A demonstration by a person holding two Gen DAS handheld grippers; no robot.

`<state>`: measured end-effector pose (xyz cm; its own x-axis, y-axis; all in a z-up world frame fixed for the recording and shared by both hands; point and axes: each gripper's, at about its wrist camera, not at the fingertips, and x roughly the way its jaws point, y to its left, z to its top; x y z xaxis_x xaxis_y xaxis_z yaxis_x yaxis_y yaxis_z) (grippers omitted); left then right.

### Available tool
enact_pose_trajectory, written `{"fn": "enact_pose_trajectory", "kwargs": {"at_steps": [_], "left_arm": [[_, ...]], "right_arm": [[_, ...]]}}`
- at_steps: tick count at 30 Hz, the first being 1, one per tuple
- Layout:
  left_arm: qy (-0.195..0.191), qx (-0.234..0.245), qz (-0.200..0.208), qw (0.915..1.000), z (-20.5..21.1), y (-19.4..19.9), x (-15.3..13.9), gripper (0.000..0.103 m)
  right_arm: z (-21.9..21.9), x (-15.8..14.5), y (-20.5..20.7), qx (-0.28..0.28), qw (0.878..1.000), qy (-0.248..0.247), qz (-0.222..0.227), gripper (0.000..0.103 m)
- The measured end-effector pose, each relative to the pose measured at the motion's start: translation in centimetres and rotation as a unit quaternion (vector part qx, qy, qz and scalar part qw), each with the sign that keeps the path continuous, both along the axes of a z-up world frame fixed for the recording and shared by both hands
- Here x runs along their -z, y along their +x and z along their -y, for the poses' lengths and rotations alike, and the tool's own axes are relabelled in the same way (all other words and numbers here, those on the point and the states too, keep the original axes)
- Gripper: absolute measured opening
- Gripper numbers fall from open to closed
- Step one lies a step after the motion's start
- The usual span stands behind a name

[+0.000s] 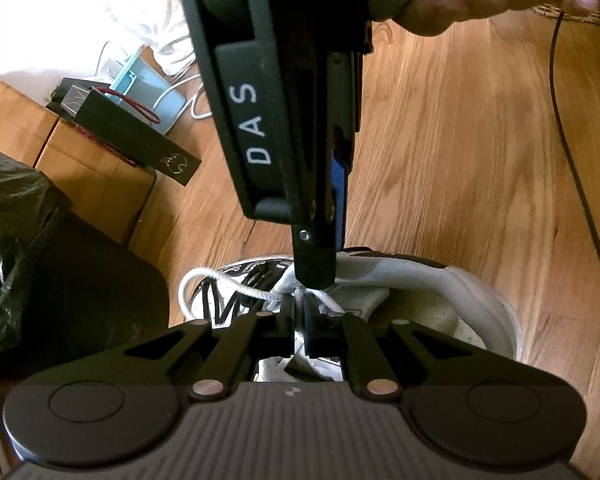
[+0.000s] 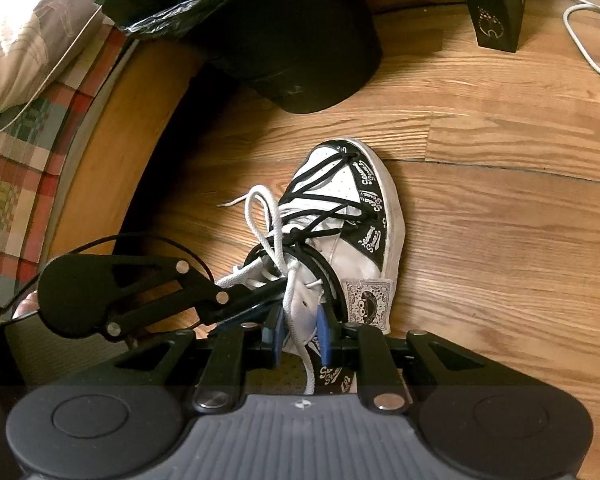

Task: Lace up shoes with both hands

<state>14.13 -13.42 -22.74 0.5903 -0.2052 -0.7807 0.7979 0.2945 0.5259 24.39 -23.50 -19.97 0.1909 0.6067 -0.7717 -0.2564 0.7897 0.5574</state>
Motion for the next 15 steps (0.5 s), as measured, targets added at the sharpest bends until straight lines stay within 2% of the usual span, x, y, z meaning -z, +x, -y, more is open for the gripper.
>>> {"fn": "enact_pose_trajectory", "kwargs": {"at_steps": [5,9,13,15], "left_arm": [[-0.002,0.000,0.000,1.0000,0.2,0.2,0.0,0.005],[-0.002,0.000,0.002,1.0000,0.3,0.1,0.1,0.005],[-0.002,0.001,0.004,1.0000,0.3,-0.2,0.2,0.005],[-0.001,0.002,0.005,1.0000,0.3,-0.1,0.3,0.005]], "right_arm": [[0.5,-0.8,0.3,0.013,1.000,0.019,-0.003,0.022],[1.4,-1.0,0.9,0.066,0.998,0.023,-0.003,0.022],[2.3,0.7,1.6,0.159,0.984,0.061,-0.061,0.022],[2.2,1.3,1.9,0.178,0.978,0.065,-0.084,0.022]]}}
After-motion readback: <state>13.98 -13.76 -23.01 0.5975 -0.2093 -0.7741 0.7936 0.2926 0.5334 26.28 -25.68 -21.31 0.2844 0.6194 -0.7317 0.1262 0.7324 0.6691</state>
